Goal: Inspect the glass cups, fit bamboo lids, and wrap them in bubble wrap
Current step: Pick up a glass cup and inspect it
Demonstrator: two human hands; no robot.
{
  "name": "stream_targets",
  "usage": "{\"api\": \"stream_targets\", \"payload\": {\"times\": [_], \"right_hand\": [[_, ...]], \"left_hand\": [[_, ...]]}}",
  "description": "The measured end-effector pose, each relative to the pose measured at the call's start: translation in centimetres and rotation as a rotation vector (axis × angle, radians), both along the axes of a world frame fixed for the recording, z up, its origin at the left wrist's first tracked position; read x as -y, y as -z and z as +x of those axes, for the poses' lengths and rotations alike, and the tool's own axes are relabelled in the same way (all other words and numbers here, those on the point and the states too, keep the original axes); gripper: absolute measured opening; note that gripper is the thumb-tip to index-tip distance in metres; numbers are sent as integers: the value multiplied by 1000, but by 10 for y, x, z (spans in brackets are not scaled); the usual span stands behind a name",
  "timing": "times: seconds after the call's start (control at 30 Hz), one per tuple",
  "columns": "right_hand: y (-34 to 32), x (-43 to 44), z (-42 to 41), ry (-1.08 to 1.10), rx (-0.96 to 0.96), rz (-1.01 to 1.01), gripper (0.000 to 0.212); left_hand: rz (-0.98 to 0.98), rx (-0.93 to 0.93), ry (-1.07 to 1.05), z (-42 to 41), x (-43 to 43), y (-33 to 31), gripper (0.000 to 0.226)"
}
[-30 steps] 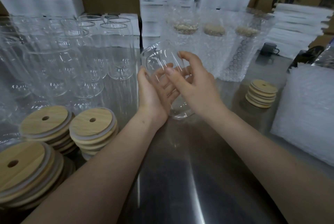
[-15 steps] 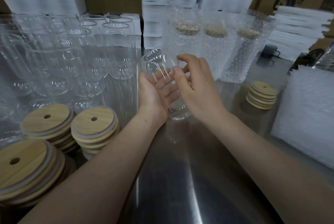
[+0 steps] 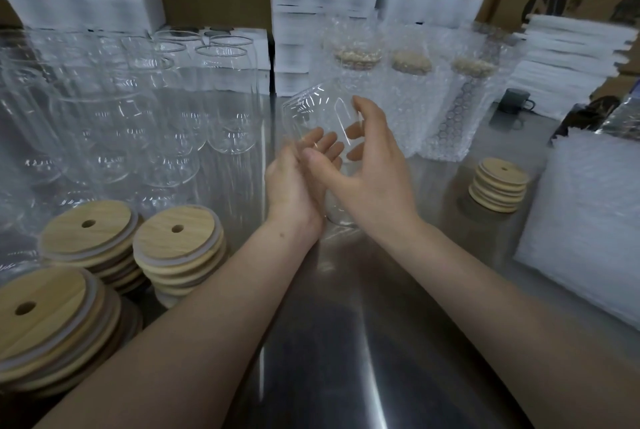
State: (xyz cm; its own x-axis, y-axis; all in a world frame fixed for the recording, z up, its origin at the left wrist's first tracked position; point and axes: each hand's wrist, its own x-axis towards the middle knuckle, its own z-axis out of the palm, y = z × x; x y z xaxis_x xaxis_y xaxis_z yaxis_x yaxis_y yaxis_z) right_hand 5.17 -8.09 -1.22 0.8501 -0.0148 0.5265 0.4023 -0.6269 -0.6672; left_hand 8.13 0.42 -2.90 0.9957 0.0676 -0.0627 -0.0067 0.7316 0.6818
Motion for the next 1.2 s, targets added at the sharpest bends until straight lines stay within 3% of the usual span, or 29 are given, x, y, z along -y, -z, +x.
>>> {"api": "stream_targets", "payload": {"times": [0.33, 0.5, 0.57, 0.7, 0.93, 1.07, 1.2], "right_hand": [[-1, 14, 16, -205, -102, 190, 86], [3, 23, 27, -264, -176, 364, 51], [5, 22, 27, -268, -172, 372, 50], [7, 26, 26, -232, -143, 260, 56], [-6, 28, 29, -319, -161, 513, 49], [-13, 28, 26, -360, -222, 610, 59], [-17, 29, 23, -418, -242, 688, 46]], "left_hand": [[82, -4, 178, 2, -7, 3, 67], [171, 66, 211, 2, -4, 4, 72], [199, 101, 205, 1, -4, 4, 73], [255, 151, 150, -5, -6, 0, 72], [569, 284, -16, -18, 9, 0, 65], [737, 364, -162, -19, 12, 5, 77], [848, 400, -216, -19, 12, 10, 91]]}}
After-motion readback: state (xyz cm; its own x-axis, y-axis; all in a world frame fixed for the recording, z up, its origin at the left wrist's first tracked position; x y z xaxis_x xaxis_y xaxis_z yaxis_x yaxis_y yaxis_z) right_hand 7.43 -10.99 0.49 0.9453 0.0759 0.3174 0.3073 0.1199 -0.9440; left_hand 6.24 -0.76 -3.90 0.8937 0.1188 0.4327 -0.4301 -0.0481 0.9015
